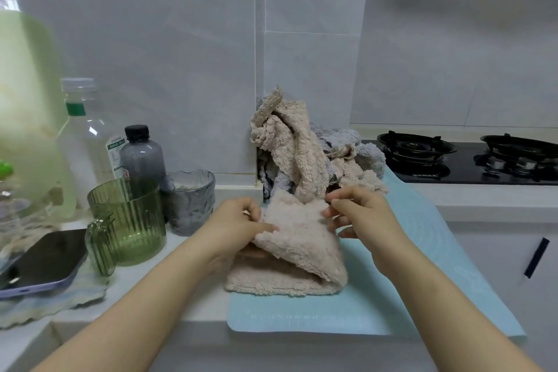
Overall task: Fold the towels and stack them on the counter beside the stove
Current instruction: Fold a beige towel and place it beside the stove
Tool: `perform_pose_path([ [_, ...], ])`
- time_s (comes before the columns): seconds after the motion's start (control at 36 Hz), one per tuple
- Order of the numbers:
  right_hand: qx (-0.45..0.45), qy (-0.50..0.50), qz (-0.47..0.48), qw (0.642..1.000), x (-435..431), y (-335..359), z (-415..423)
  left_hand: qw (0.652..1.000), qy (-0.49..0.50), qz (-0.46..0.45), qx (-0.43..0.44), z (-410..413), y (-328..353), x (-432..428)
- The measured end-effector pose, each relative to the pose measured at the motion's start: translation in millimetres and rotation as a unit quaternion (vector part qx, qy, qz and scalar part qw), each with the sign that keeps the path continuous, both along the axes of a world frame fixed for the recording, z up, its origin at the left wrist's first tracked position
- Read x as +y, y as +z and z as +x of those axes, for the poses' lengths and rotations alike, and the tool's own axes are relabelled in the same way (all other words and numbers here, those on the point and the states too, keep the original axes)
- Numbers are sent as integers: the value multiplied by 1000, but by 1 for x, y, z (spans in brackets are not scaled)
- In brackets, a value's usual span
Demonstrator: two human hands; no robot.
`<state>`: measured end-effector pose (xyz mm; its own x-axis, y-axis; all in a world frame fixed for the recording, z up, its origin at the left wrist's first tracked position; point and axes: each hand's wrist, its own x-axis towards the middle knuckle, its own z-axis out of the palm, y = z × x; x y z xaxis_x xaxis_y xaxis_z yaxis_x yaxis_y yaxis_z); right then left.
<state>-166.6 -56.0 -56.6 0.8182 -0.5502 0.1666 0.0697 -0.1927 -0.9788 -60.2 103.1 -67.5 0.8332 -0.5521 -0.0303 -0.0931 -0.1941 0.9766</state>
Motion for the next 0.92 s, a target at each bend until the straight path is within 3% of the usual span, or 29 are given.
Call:
perform_pose_path([
  [0.19,40,29,-137,989,8,-14,7,986,-112,54,113,1,6,27],
  [0.39,25,28,-183,982,13,-18,10,989,-54,103,-92,9,4,10],
  [0.47,41,14,-246,968,11,-18,10,988,-46,94,-113,14,1,12],
  [0.56,60,24,-304,950,11,-17,17,977,-48,148,-148,17,-9,17],
  [0.69,120,30,-389,913,18,-10,34,961,-105,165,-198,21,-16,22],
  [0.81,230,-34,-414,880,11,-10,42,949,-124,197,-213,25,-19,21],
  [0.92,225,-79,-418,876,8,-14,34,963,-97,158,-193,25,-27,17],
])
